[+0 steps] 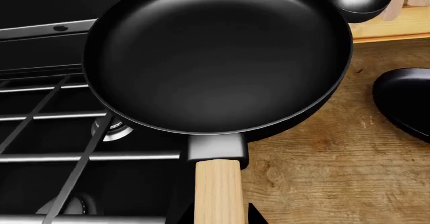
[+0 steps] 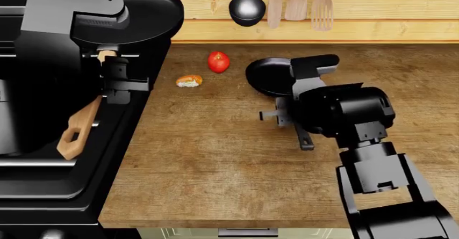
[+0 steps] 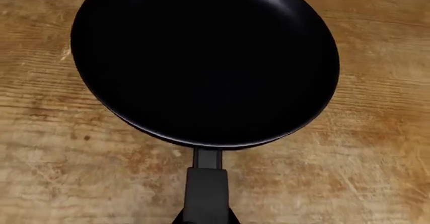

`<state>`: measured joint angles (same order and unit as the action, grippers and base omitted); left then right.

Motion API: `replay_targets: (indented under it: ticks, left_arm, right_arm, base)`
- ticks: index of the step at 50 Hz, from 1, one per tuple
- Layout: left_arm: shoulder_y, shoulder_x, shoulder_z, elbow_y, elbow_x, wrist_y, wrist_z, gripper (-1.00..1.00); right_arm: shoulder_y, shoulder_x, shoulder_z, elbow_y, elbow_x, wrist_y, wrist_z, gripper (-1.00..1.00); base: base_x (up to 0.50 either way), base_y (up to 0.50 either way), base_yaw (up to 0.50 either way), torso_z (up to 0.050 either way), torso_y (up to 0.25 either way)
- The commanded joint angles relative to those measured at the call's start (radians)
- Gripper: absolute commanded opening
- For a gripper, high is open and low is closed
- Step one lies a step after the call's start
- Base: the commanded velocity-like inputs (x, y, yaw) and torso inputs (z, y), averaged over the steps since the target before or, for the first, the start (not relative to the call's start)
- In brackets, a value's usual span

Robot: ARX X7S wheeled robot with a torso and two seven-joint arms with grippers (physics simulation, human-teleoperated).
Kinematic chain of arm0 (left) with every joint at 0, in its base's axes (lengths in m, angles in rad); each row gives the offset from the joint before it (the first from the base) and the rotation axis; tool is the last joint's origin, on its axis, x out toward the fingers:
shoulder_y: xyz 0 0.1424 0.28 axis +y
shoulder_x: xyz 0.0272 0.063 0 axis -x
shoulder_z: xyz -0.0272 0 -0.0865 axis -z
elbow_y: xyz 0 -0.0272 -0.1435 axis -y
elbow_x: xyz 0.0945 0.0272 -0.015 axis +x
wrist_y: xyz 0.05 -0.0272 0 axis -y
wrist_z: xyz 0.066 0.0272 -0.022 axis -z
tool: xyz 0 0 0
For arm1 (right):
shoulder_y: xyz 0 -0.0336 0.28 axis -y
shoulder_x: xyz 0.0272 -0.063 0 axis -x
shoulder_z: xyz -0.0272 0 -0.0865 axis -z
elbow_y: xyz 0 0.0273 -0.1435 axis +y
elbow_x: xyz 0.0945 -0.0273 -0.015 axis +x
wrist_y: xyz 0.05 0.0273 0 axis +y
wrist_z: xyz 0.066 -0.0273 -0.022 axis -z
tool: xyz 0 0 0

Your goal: Place both pans onto different burners. Then place the tomato and the sushi on different pans.

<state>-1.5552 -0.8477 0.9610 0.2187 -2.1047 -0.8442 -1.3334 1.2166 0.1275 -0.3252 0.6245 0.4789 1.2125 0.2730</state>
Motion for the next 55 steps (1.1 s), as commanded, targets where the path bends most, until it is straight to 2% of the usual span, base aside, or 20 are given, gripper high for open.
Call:
replay_targets:
  ticks: [1, 13, 17, 18, 24, 26, 28, 30, 32, 33, 45, 55]
  left_arm:
    - [-0.047, -0.006, -0.027, -0.011, 0.036, 0.005, 0.005, -1.00]
    - [-0.047, -0.011, -0.031, -0.006, 0.042, 0.013, 0.016, -1.00]
    - [-0.048, -0.011, -0.029, -0.005, 0.042, 0.013, 0.017, -1.00]
    - [-0.037, -0.020, -0.038, 0.005, 0.045, 0.025, 0.031, -1.00]
    - [-0.030, -0.036, -0.046, 0.018, 0.042, 0.034, 0.037, -1.00]
    - [-0.030, -0.036, -0.046, 0.018, 0.042, 0.034, 0.037, -1.00]
    - [-0.030, -0.042, -0.048, 0.025, 0.037, 0.037, 0.034, -1.00]
    - [-0.035, -0.043, -0.050, 0.031, 0.029, 0.036, 0.028, -1.00]
    - [-0.036, -0.044, -0.050, 0.038, 0.023, 0.037, 0.022, -1.00]
    - [-0.037, -0.046, -0.050, 0.044, 0.018, 0.036, 0.018, -1.00]
    - [-0.046, -0.052, -0.051, 0.041, 0.014, 0.037, 0.017, -1.00]
    - [-0.056, -0.046, -0.048, 0.034, 0.015, 0.035, 0.017, -1.00]
  right_arm:
    - [-0.009, 0.034, 0.040, -0.226, 0.022, 0.006, 0.042, -1.00]
    - [-0.048, 0.066, 0.085, -0.461, 0.057, -0.040, 0.060, -1.00]
    - [-0.048, 0.066, 0.085, -0.462, 0.060, -0.040, 0.062, -1.00]
    - [-0.042, 0.066, 0.183, -0.593, 0.149, 0.110, 0.096, -1.00]
    - [-0.048, 0.058, 0.308, -0.783, 0.238, 0.339, 0.205, -1.00]
    - [-0.048, 0.059, 0.308, -0.784, 0.248, 0.340, 0.213, -1.00]
    - [-0.051, 0.166, 0.325, -0.822, 0.548, 0.357, 0.513, -1.00]
    - [-0.055, 0.211, 0.326, -0.827, 0.848, 0.355, 0.813, -1.00]
    - [-0.062, 0.239, 0.317, -0.841, 1.121, 0.344, 0.945, -1.00]
    - [-0.064, 0.252, 0.316, -0.854, 1.157, 0.337, 0.976, -1.00]
    - [-0.074, 0.282, 0.267, -0.863, 1.060, 0.262, 0.894, -1.00]
    - [-0.070, 0.295, 0.247, -0.862, 1.059, 0.243, 0.892, -1.00]
  base:
    - [0.00, 0.00, 0.00, 0.000, 0.000]
    - [0.00, 0.00, 0.00, 0.002, 0.005]
    - [0.00, 0.00, 0.00, 0.000, 0.003]
    - [0.00, 0.00, 0.00, 0.000, 0.011]
    - [0.00, 0.00, 0.00, 0.002, 0.004]
    - [0.00, 0.00, 0.00, 0.000, 0.005]
    - [0.00, 0.00, 0.00, 0.005, 0.006]
    - [0.00, 0.00, 0.00, 0.000, 0.000]
    - [0.00, 0.00, 0.00, 0.000, 0.006]
    - [0.00, 0.00, 0.00, 0.000, 0.010]
    - [0.00, 0.00, 0.00, 0.002, 0.004]
    - [0.00, 0.49, 0.00, 0.001, 0.005]
